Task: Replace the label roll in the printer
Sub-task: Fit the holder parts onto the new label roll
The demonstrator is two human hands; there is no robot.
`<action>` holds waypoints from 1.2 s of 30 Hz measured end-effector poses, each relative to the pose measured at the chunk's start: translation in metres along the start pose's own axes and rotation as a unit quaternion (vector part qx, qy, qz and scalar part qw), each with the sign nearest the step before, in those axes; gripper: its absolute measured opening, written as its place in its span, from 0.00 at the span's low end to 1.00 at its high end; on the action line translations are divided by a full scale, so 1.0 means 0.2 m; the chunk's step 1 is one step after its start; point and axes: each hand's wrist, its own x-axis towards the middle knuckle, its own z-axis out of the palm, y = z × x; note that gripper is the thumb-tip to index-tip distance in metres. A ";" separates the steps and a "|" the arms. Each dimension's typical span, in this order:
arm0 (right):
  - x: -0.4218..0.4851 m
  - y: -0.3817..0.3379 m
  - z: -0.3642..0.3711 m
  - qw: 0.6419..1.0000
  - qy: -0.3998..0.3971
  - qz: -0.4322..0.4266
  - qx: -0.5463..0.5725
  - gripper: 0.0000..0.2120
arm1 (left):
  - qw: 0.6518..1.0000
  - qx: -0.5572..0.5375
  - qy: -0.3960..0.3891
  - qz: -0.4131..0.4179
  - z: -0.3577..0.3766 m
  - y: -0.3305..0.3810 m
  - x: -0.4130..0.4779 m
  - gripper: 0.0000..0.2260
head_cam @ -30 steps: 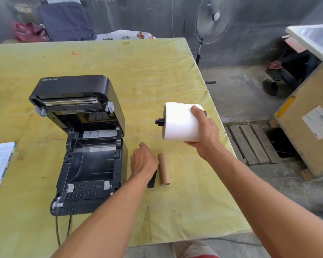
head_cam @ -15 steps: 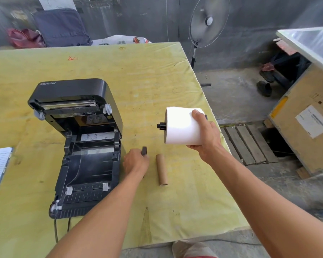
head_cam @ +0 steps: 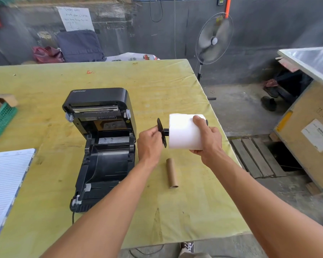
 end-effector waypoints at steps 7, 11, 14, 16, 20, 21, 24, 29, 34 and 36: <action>-0.12 -0.01 0.01 1.000 -0.005 -0.023 -0.011 0.31 | 0.998 -0.003 -0.042 0.039 -0.14 0.03 -0.06 0.12; -0.19 -0.01 0.03 0.999 -0.009 -0.030 -0.006 0.30 | 0.997 -0.022 -0.058 0.048 -0.22 0.07 -0.08 0.12; -0.23 -0.01 0.04 1.000 -0.007 -0.024 0.007 0.30 | 0.994 -0.002 -0.061 0.091 -0.27 0.10 -0.13 0.13; -0.25 0.00 0.04 1.000 -0.007 -0.026 0.009 0.30 | 0.989 0.042 -0.050 0.129 -0.29 0.11 -0.15 0.13; -0.30 0.00 0.05 0.999 -0.011 -0.031 0.016 0.29 | 0.991 0.020 -0.069 0.110 -0.34 0.13 -0.16 0.14; -0.31 0.01 0.05 0.999 -0.012 -0.030 0.021 0.30 | 0.993 -0.012 -0.083 0.086 -0.35 0.13 -0.15 0.14; -0.33 0.01 0.06 0.999 -0.018 -0.030 0.033 0.32 | 0.990 -0.039 -0.112 0.073 -0.39 0.15 -0.16 0.15; -0.37 0.01 0.08 0.998 -0.018 -0.037 0.040 0.32 | 0.985 0.019 -0.104 0.138 -0.44 0.19 -0.16 0.15; -0.40 0.00 0.11 0.997 -0.028 -0.045 0.055 0.33 | 0.985 -0.033 -0.120 0.119 -0.49 0.22 -0.17 0.16; -0.41 0.00 0.12 0.997 -0.029 -0.047 0.057 0.33 | 0.985 -0.051 -0.124 0.105 -0.50 0.22 -0.17 0.15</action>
